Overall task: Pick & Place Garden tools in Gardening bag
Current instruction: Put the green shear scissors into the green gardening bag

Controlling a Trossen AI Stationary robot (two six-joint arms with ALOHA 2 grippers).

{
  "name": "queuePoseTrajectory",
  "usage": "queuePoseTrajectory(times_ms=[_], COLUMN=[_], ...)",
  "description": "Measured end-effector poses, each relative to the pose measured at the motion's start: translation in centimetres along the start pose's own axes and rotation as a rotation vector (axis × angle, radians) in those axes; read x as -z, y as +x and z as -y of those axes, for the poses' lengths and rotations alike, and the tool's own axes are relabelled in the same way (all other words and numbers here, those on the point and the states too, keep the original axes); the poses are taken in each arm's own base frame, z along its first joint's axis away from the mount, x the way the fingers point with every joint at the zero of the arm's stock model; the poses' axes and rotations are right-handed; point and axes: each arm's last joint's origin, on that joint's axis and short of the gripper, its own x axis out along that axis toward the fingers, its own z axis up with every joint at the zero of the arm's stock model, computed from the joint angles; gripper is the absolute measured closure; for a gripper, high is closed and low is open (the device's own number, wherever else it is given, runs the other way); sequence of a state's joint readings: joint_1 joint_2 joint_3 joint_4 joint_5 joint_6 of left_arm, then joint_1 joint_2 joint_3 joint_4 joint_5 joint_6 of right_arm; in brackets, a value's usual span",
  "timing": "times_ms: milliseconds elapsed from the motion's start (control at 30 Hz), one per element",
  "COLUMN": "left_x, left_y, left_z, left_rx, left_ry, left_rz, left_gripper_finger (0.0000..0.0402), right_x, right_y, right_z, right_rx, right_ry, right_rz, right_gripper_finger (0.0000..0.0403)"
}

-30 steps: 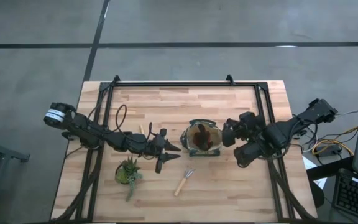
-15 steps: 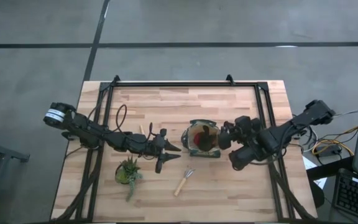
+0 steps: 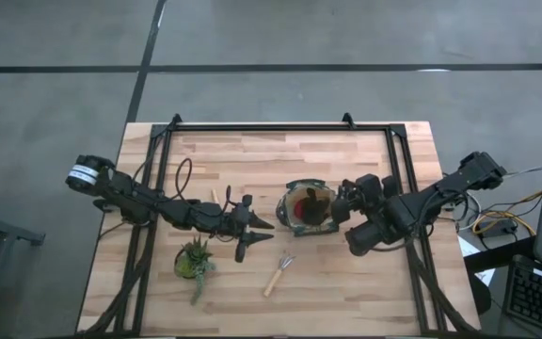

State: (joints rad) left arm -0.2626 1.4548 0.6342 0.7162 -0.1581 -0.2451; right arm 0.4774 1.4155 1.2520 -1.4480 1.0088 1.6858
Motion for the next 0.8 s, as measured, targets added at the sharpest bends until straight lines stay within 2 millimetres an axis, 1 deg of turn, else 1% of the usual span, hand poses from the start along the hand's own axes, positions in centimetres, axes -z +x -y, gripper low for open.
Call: queuePoseTrajectory(times_ms=[267, 533, 800], left_x=[0.0, 0.0, 0.1], left_y=[0.0, 0.0, 0.0], left_z=[0.0, 0.0, 0.0], left_rx=[0.0, 0.0, -0.001], left_ry=[0.0, 0.001, 0.002], left_rz=[0.0, 0.0, -0.006], left_gripper_finger=[0.028, 0.028, 0.028], right_x=[0.8, 2.9, 4.5], right_y=[0.7, 2.6, 3.8], right_z=[0.2, 0.2, 0.3], right_rx=[-0.004, -0.003, -0.015], right_ry=[0.039, 0.066, 0.083], right_rz=[0.117, 0.121, 0.139], right_gripper_finger=[0.0394, 0.0394, 0.0394])
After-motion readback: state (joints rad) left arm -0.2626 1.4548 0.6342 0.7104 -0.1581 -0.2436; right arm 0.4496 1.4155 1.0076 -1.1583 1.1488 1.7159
